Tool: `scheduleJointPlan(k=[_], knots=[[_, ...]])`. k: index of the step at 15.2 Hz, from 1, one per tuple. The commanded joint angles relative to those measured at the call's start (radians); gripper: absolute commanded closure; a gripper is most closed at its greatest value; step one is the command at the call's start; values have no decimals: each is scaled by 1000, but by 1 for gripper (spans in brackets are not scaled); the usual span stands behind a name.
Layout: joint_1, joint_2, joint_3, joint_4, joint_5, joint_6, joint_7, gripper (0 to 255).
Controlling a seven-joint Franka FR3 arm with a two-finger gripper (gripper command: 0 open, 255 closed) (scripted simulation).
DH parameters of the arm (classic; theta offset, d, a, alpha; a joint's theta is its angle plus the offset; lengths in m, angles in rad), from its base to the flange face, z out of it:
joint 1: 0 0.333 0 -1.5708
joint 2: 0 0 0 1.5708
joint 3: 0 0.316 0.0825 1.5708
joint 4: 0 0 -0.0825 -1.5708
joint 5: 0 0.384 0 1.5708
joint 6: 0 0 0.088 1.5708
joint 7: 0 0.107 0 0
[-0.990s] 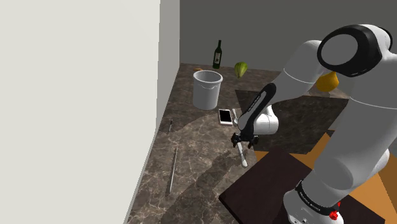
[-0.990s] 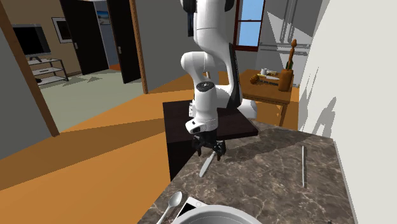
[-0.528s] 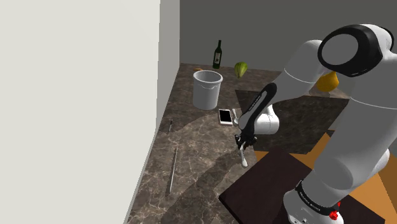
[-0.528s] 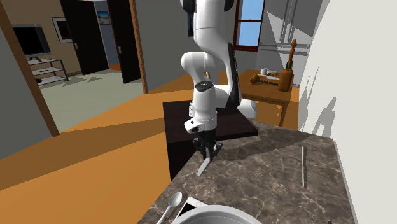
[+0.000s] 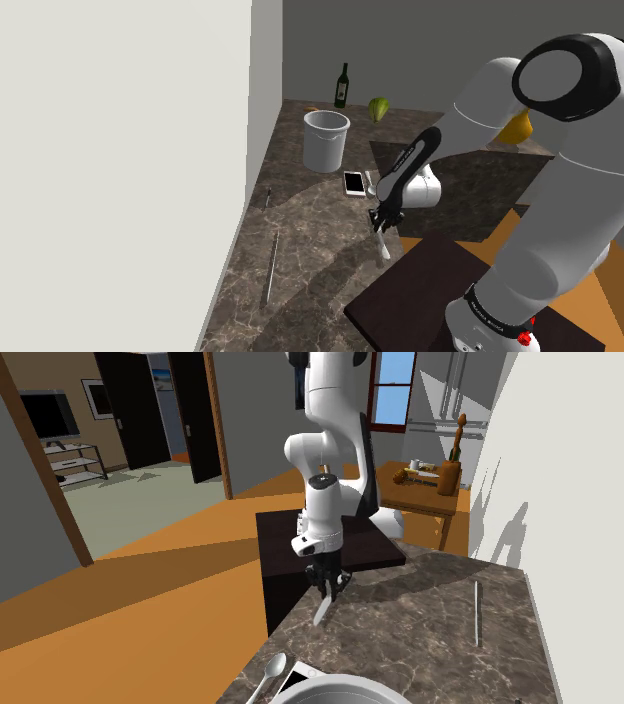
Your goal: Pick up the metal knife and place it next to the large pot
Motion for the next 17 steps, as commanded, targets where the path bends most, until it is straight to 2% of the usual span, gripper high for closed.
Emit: scheduleJointPlan(k=[1,9,17], knots=[[16,-38,-23,-7,-28,-31,24,255],[34,-196,-69,-31,-148,-164,121,255],[18,-342,-69,-32,-215,-308,177,255]])
